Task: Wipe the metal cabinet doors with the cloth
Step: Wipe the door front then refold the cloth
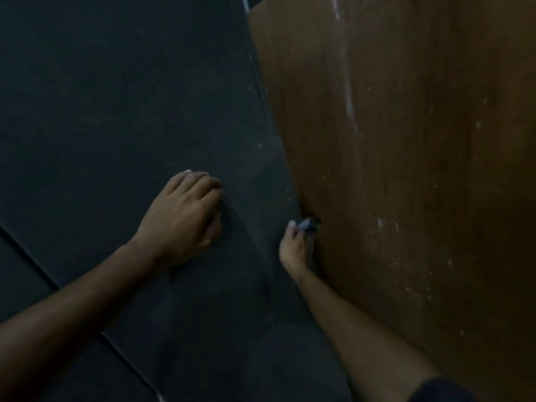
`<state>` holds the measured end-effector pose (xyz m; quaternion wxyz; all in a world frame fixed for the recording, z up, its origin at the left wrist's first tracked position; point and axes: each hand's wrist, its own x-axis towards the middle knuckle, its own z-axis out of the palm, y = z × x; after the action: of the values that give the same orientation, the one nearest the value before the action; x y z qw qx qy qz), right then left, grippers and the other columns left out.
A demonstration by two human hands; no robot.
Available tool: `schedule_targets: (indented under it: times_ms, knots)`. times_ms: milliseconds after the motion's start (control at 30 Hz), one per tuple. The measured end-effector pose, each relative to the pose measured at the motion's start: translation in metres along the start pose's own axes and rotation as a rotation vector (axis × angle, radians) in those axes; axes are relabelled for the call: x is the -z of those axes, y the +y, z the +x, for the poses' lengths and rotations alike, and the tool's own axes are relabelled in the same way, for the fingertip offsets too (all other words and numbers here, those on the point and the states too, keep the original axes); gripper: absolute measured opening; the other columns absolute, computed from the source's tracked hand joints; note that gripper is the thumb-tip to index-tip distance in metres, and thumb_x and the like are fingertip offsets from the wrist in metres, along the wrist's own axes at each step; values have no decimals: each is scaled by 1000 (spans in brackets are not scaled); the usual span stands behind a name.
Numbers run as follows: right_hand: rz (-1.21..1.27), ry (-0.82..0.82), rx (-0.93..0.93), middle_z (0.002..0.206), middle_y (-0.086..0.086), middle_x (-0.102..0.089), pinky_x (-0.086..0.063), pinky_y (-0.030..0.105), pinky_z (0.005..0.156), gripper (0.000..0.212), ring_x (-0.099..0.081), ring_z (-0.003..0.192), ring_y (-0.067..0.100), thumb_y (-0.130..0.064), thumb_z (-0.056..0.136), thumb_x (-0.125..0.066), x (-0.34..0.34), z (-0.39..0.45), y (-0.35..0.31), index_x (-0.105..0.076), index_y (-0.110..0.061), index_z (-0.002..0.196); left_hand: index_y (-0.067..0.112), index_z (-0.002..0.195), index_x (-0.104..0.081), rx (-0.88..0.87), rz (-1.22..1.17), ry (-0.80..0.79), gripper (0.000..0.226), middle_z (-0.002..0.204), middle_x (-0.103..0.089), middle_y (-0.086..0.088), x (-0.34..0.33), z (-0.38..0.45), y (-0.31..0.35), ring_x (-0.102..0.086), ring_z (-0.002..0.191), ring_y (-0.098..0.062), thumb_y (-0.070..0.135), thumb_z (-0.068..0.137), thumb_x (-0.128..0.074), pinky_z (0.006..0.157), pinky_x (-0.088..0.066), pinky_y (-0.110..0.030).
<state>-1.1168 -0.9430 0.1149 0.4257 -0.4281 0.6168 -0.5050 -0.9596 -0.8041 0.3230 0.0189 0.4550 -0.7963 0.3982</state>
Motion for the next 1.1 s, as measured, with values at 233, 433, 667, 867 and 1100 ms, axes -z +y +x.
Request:
schedule_targets:
  times_ms: [233,433,667,867,1100]
  knots:
    - [-156,-15,892,172,5,4,4,46,125,69,18,156,31,-62,105,-16,-17,-82,-127,-13,-25,163,8,127,-67,131,49,131,51,133,-63,-15,39,13,-28,-53,132,-37,38,94,-43,120,-30,-53]
    - [-216,-58,433,171,16,-8,-9,54,126,86,4,157,37,-71,98,-8,-3,-42,-39,-19,-15,162,8,125,-68,111,92,155,51,133,-64,-15,55,3,-48,-54,133,-38,38,92,-44,122,-28,-53]
    - [-126,95,800,172,8,-6,0,51,124,68,11,157,35,-59,106,-18,-5,-41,-214,-20,-21,163,10,129,-66,162,127,142,54,136,-62,-14,76,1,-69,-52,135,-36,41,93,-41,124,-23,-51]
    - [-206,-23,829,172,6,-1,-12,50,128,71,11,158,26,-65,104,-16,-12,-74,-70,-23,-24,162,9,126,-69,147,149,108,56,132,-65,-13,79,-7,-79,-55,133,-37,42,92,-40,123,-23,-51]
    - [-53,242,680,162,16,-33,-19,54,120,57,-20,152,42,-47,110,-25,10,-21,-274,-40,-11,152,11,131,-66,149,186,99,60,137,-61,-13,96,-4,-94,-51,135,-36,46,94,-35,113,-36,-50]
